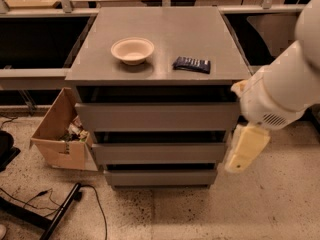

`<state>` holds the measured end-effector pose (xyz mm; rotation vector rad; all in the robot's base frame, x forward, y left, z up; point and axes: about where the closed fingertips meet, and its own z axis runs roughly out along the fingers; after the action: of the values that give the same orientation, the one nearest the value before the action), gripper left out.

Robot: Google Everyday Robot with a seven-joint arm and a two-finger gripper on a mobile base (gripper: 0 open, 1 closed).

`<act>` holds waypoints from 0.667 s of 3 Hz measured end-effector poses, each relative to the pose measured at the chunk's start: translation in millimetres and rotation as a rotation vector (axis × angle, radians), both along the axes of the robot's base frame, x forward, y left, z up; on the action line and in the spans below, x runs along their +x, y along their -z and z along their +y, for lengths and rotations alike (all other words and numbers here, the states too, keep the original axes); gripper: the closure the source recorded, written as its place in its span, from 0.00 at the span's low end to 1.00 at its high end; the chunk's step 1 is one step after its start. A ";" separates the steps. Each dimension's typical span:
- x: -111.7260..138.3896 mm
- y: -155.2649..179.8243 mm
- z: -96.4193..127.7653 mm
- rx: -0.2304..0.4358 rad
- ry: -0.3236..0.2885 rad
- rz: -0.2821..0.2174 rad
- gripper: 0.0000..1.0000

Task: Open middle drawer

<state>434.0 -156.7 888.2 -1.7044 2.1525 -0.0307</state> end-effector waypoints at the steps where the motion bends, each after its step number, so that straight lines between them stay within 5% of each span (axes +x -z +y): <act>1: 0.3 84.7 25.5 -0.005 -0.048 0.030 0.00; 2: 18.5 169.9 47.6 0.003 -0.061 0.045 0.00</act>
Offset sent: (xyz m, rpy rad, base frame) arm 0.0362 0.0740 -0.2680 0.0062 0.0938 0.0802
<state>452.5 -109.1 718.2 -1.7846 2.1297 0.0272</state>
